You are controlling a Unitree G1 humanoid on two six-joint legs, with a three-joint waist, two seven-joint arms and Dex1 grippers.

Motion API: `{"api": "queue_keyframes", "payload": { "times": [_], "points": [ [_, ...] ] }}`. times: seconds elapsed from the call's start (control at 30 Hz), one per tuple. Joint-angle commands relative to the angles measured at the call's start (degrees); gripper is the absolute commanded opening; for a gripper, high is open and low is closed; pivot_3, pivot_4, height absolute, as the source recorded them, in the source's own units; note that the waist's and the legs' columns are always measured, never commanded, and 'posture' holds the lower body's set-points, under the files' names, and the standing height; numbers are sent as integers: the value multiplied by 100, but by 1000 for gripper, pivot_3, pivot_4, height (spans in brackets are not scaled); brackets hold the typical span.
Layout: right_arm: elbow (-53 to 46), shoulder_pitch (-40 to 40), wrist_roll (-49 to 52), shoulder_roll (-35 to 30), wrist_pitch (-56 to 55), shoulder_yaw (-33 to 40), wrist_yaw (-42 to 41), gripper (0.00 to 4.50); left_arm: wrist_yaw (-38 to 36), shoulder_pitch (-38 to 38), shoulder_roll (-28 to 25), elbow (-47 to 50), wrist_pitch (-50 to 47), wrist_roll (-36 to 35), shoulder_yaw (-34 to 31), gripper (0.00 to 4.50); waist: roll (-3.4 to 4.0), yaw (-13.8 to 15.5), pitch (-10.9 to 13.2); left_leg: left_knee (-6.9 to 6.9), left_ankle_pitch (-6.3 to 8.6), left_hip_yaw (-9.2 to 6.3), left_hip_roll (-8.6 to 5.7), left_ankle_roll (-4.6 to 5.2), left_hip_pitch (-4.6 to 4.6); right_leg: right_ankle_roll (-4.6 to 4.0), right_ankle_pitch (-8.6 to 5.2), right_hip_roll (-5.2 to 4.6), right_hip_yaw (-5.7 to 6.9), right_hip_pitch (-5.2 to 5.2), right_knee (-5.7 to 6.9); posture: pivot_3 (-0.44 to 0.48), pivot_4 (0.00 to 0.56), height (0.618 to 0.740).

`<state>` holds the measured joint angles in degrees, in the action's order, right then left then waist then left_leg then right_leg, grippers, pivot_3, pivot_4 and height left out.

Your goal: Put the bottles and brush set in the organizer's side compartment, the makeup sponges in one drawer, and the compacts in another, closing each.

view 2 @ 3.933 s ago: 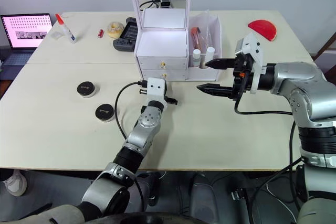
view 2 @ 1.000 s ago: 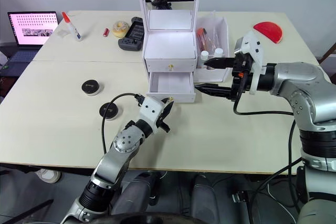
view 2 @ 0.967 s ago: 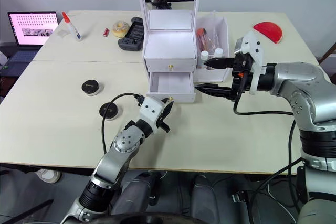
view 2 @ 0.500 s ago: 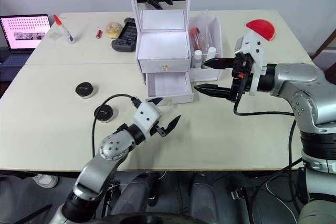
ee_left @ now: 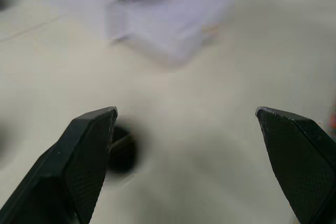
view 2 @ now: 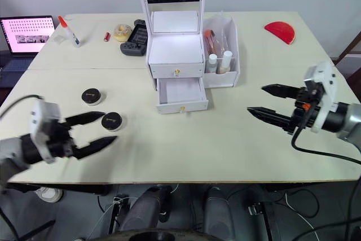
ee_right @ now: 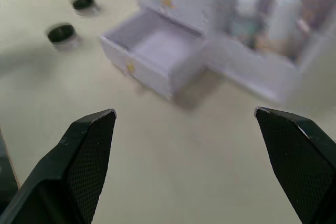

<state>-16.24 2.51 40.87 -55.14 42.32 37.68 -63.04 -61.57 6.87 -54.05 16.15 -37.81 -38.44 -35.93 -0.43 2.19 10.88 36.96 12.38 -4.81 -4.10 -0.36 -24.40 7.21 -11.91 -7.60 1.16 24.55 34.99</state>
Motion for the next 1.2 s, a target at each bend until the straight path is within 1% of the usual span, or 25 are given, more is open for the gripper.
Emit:
{"api": "queue_keyframes", "payload": {
  "times": [0.03, 0.13, 0.2, 0.3, 0.33, 0.47, 0.77, 0.9, 1.03, 1.13, 1.2],
  "points": [
    [487, 334, -263, -67, -522, 719, -222, 4500, -315, -127, -335, -1151, 686, 369, -542, 4445, 5, -12, -2, -1, 2, 4, -1, 4, 0, 0, 0, -4, -4, 0, -4, 0, 150, 737],
    [1087, 763, -692, -70, -1141, 878, -391, 4500, -441, -156, -478, -1989, 1236, 634, -702, 4445, 6, -24, -2, -4, 19, 6, 2, -8, 3, 1, 0, -11, -21, -1, -23, 0, 150, 737],
    [1299, 948, -811, 16, -1436, 886, -457, 4500, -530, -63, -514, -2269, 1484, 769, -734, 4445, 6, -42, -2, -21, 20, 9, 13, -10, 2, -1, 2, -8, -21, -2, -58, 0, 150, 737],
    [1435, 1002, -861, 174, -1702, 757, -377, 4500, -550, -116, -479, -2540, 1686, 807, -688, 4445, 3, -73, -3, -45, 20, 14, 16, -10, 2, -6, 7, -11, -22, -1, -79, 0, 150, 737],
    [1438, 1015, -889, 214, -1767, 698, -359, 4500, -553, -120, -468, -2570, 1747, 838, -642, 4445, 3, -80, -3, -49, 20, 15, 16, -10, 3, -26, 20, -11, -22, 0, -79, 0, 150, 737],
    [1401, 988, -872, 319, -1867, 526, -268, 4500, -548, -199, -424, -2506, 1781, 829, -463, 4445, 2, -141, -4, -75, 19, 13, 16, -10, 13, -28, 22, -11, -22, 4, -75, 0, 150, 737],
    [1117, 1006, -671, 292, -1695, 598, -119, 4500, -495, -355, -380, -2355, 1711, 782, -320, 4445, 3, -160, -3, -81, 13, 18, 16, 1, 25, -27, 23, -7, -24, 2, -73, 0, 150, 737],
    [566, 854, -359, 214, -1307, 592, 39, 4500, -322, -381, -278, -2028, 1451, 660, -222, 4445, 3, -152, -3, -80, 20, 18, 18, -12, 32, -26, 23, -7, -25, -3, -68, 0, 150, 737],
    [-288, 294, 333, 66, -580, 363, 429, 4500, 281, -300, 114, -1086, 873, 402, -68, 4445, 3, -172, -3, -77, 20, 19, 21, -11, 36, -27, 23, -7, -29, -4, -64, 0, 150, 737],
    [-737, -404, 770, 10, -163, -131, 832, 4500, 825, -159, 534, -332, 545, 260, 31, 4445, -3, -171, -4, -76, 14, 19, 25, -1, 40, -27, 25, -4, -32, -6, -63, 0, 150, 737],
    [-918, -1026, 906, 55, 5, -661, 1113, 4500, 1172, -21, 845, 54, 491, 314, 169, 4445, -10, -172, -4, -76, 12, 18, 25, 2, 40, -28, 26, -3, -31, -6, -62, 0, 150, 737]
  ]
}}
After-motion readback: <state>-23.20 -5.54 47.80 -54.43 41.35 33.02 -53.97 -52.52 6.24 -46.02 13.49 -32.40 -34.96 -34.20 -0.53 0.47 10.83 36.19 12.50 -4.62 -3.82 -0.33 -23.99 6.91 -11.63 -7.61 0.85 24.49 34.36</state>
